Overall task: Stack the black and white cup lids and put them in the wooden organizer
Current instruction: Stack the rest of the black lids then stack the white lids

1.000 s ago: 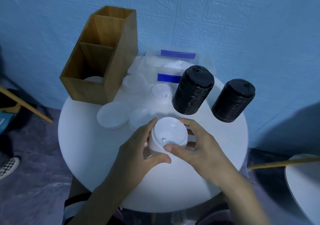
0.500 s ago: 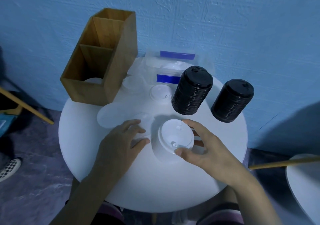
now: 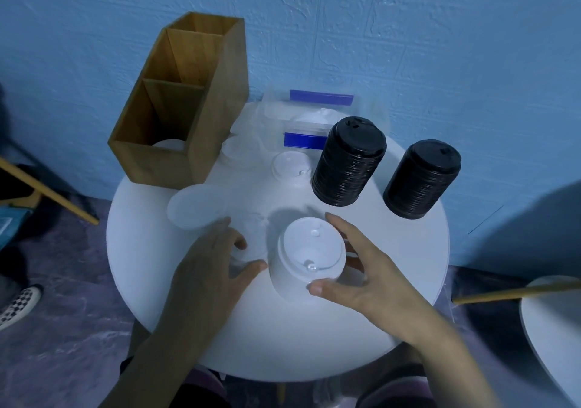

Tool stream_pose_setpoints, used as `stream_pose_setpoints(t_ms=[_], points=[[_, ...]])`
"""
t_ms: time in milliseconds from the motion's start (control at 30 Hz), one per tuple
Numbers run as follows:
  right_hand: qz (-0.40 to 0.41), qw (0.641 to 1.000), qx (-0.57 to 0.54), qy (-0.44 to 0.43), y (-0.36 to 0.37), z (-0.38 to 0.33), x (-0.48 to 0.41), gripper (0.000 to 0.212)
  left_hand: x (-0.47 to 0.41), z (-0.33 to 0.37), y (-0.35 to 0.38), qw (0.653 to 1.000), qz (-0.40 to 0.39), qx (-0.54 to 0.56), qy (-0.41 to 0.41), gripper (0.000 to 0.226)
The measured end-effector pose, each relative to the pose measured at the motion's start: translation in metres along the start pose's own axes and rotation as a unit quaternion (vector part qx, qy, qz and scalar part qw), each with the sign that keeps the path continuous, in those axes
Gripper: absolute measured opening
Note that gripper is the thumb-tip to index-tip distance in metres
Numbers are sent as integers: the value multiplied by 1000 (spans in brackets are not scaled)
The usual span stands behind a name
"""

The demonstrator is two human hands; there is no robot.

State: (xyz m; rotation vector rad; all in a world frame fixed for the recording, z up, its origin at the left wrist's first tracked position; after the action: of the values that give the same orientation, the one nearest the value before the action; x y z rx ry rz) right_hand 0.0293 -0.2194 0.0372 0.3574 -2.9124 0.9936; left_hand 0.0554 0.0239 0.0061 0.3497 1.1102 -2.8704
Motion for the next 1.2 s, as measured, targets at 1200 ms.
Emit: stream_pose_setpoints(t_ms=[1200], points=[[-7, 998, -48, -37, 0, -6, -5, 69, -6, 27, 8, 919, -251, 303, 35, 67]])
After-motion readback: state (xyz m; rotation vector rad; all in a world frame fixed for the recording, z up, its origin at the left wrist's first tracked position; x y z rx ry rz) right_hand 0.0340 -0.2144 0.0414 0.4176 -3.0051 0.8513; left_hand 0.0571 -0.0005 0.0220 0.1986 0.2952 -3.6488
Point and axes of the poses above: each hand's wrist, its own x-axis away from the middle knuckle, its own y-axis out of the palm, z = x × y, the point moved 3 cm from there along -x, towards the middle knuckle, and after that the axes turned 11 degrees about x, right-handed, at the moved point
